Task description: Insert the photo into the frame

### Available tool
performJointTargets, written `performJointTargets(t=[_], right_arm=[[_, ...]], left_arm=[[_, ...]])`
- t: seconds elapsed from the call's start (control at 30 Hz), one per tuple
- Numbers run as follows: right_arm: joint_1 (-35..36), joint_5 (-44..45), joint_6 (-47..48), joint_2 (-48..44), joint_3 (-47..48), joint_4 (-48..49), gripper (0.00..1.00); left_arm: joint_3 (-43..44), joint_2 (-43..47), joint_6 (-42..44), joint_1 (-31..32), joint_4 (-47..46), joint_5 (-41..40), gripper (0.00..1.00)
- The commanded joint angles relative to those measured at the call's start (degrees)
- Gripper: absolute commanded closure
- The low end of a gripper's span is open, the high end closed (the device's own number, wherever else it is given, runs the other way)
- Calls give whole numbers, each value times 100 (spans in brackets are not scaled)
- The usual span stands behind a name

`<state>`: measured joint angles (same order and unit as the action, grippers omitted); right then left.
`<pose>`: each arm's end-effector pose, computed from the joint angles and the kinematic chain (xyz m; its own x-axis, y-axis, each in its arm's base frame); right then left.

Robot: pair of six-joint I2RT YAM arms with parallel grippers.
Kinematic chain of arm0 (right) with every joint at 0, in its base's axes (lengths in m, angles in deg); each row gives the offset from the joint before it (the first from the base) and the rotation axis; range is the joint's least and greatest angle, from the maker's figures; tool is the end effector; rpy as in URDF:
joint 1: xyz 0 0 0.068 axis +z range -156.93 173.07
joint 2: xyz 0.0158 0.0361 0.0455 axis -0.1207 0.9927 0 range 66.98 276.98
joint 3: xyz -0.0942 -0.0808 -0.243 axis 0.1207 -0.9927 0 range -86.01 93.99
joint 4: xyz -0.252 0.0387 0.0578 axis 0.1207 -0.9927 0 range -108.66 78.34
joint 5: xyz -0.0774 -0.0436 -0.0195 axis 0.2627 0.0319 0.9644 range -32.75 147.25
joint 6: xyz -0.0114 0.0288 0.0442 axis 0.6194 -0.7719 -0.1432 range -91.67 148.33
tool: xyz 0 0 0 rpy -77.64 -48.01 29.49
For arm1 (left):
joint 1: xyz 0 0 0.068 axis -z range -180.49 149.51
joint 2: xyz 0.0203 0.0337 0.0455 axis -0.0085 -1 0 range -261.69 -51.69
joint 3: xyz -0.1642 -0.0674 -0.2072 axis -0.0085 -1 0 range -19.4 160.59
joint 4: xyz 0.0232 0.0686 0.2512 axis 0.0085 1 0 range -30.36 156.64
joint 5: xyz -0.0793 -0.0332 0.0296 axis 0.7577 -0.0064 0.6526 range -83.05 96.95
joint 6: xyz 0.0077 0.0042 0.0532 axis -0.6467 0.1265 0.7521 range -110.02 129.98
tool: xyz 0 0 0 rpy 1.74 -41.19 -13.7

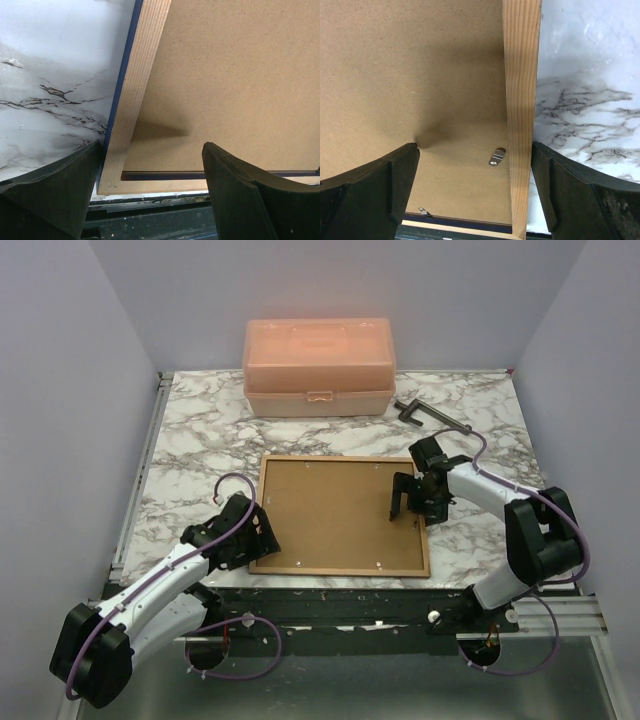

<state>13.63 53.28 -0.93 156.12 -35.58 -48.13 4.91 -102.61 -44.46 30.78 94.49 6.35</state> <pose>0.2545 0.0981 0.1652 -0.9690 0.1572 -0.1905 0.1222 0.9754 0.1835 0.1299 -0.0785 0.1661 -0.8554 -0.4322 -0.2854 -0.3114 0.8695 -0.3835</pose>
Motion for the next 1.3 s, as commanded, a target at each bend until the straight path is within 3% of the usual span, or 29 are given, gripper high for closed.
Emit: performJointTargets(t=[0.0,0.2,0.5,0.7,1.07,1.27], right_arm=[[63,-860,-42,414,452,416,0],[63,-557,71,514,743,199,0],[53,327,-175,-181,13,52,0],[-198,379,-240,-280,-108,140,1],[-602,559,-97,-173,-20,214,15],[-691,540,-70,-49,-59,312,31]], left_arm=[[-112,-116,-120,71,-146,368,17],[-120,-216,-120,71,-146,347,17],[-153,-324,-68,70,-215,368,17],[-245,-327,-67,73,-320,412,17],[-224,-358,-32,71,-312,407,17],[-222,-401,-15,73,-330,411,17]])
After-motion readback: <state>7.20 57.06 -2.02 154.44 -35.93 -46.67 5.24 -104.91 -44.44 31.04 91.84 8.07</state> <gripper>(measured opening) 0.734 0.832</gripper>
